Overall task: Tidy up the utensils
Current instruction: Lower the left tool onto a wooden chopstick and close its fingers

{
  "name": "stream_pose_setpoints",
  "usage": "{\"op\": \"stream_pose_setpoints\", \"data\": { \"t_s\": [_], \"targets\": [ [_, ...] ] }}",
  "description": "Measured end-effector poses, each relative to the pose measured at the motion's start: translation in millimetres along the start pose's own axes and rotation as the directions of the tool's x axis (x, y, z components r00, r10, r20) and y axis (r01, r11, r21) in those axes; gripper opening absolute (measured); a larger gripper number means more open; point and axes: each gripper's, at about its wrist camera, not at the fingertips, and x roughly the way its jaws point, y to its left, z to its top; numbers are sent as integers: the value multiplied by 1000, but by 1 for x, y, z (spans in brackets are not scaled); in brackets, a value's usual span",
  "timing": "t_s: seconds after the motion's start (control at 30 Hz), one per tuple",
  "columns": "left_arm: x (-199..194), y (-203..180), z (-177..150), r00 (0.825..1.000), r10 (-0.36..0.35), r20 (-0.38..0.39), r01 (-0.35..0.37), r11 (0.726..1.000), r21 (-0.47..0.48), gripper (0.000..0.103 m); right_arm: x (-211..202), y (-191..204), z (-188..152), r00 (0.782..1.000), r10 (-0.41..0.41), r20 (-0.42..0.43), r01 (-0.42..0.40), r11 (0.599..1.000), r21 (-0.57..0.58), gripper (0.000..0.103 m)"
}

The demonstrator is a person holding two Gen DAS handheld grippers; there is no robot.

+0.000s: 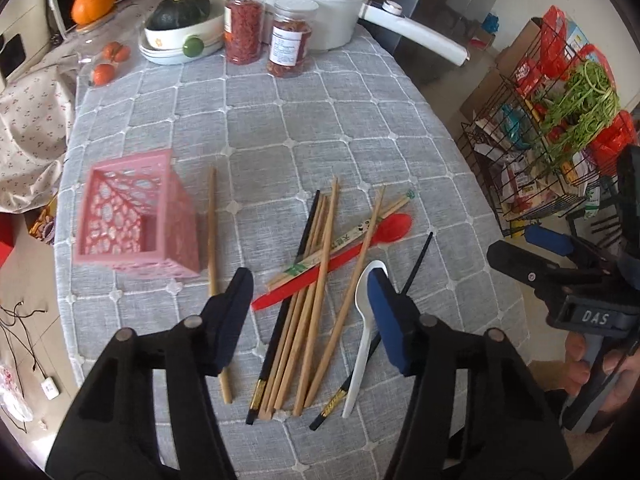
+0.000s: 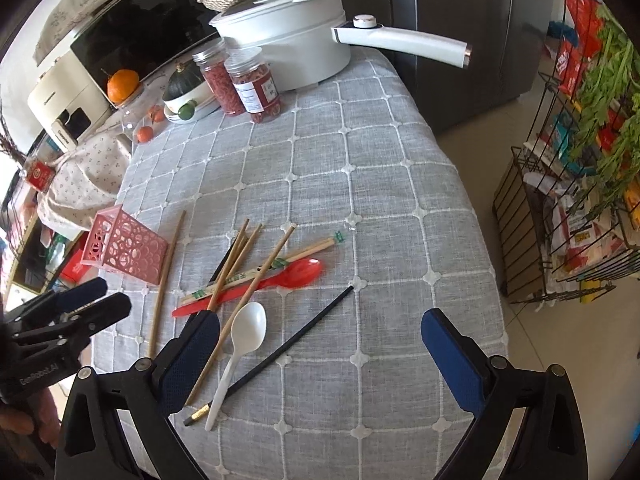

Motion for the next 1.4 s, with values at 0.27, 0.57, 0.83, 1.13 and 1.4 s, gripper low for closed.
{"op": "stream_pose_setpoints", "data": {
  "t_s": [0.27, 0.57, 0.83, 1.13, 1.4],
  "targets": [
    [62, 0, 21, 996, -45, -75, 43, 999, -34, 24, 20, -25, 4, 997, 42, -60, -37, 996, 80, 88],
    [96, -2, 26, 995, -21, -98, 18, 999, -33, 15, 39, -31, 6, 994, 44, -101, -34, 994, 101, 84],
    [74, -11, 23, 1000, 14, -27, -13, 1000, 19, 7, 42, -30, 7, 993, 55, -101, -44, 994, 103, 80],
    [-15, -8, 5, 991, -6, 137, 0, 999, 44, 7, 56, -12, 12, 986, 121, -114, -108, 987, 117, 62],
    [-63, 12, -24, 966, 37, 254, -42, 999, 14, 7, 75, 16, 17, 967, 221, -128, -203, 970, 136, 35]
  ]
}}
